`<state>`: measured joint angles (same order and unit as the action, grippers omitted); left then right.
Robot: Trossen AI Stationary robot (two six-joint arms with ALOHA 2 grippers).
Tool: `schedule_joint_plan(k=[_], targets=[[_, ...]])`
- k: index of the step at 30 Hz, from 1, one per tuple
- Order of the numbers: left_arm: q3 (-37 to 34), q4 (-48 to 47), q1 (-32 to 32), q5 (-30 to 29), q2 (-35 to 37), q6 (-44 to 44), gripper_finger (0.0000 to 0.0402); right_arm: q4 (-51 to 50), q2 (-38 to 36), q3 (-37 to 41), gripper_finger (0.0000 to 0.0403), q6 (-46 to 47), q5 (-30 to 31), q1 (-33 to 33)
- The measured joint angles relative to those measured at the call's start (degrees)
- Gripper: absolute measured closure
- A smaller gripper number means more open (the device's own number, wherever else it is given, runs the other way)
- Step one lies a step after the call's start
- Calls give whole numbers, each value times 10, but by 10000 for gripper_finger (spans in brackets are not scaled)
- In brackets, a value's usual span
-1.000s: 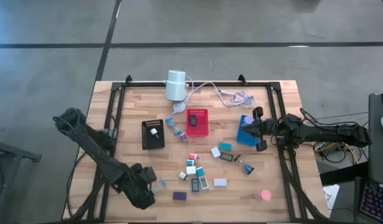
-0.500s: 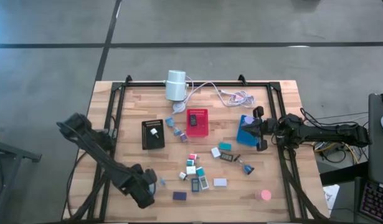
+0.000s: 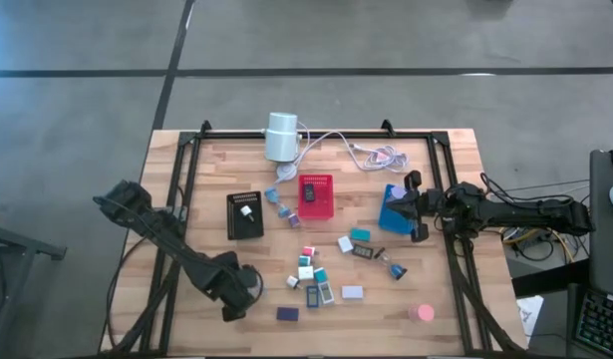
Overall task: Pick & Place Office items
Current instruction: Put the bottom light blue hourglass into the blue basket
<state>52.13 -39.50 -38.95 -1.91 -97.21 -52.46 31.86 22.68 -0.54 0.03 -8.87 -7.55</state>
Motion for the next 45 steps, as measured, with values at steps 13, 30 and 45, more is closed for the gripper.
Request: schedule_joint_plan(k=[13, 30, 45], targets=[[-27, -32, 21, 18, 42, 82, 258, -1, 0, 0, 394, 23, -1, 0], [122, -114, 208, -91, 275, 316, 258, 1, 0, 0, 394, 13, -1, 0], [179, 61, 532, 212, 169, 661, 258, -2, 0, 0, 394, -16, 0, 0]])
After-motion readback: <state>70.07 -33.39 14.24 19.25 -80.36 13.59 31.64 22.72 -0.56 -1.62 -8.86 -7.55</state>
